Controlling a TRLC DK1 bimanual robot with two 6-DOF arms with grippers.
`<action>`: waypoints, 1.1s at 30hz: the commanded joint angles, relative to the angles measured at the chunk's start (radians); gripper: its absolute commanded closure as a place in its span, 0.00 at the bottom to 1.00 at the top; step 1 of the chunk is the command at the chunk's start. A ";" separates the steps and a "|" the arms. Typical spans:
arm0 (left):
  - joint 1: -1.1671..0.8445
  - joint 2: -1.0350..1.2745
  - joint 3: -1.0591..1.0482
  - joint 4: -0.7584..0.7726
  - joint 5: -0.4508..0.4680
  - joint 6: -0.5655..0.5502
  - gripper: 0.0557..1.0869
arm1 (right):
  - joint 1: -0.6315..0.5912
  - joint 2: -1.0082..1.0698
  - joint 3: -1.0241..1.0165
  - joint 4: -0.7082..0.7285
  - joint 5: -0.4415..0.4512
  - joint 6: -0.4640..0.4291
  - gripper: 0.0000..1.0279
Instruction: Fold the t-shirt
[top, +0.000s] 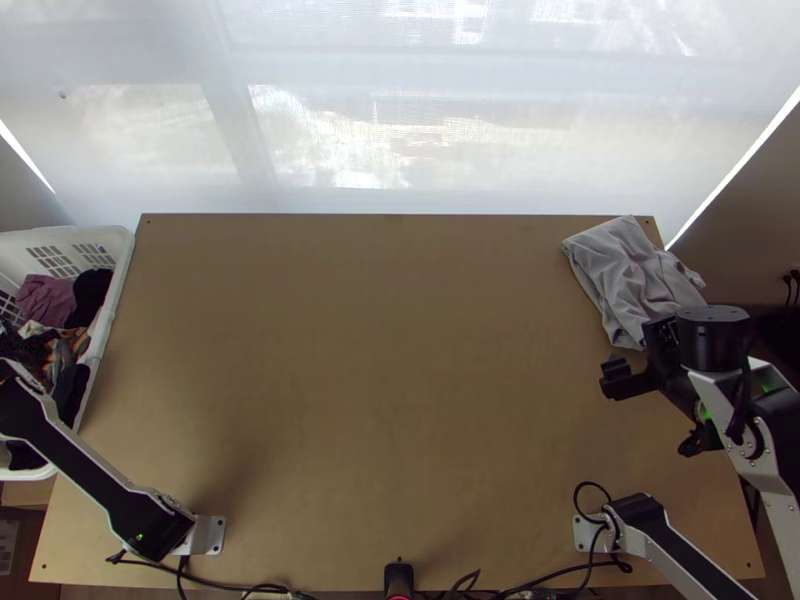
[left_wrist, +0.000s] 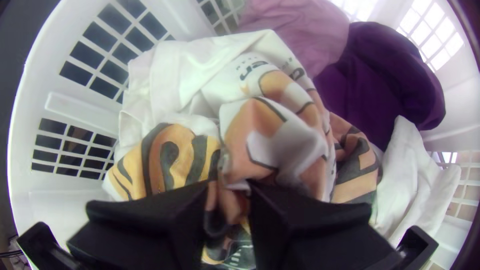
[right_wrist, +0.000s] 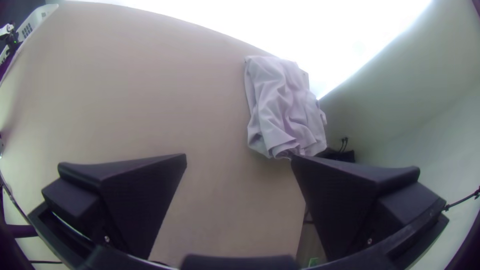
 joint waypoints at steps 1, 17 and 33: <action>-0.017 0.011 0.013 -0.012 0.065 0.014 0.96 | -0.030 -0.008 -0.004 -0.009 0.000 0.003 0.05; 0.020 -0.498 -0.007 -0.222 0.523 -0.169 0.96 | -0.059 -0.042 -0.018 0.005 -0.001 0.006 0.05; -0.087 -1.196 -0.004 0.005 0.620 -0.327 0.96 | -0.027 -0.204 -0.058 -0.021 -0.003 0.006 0.05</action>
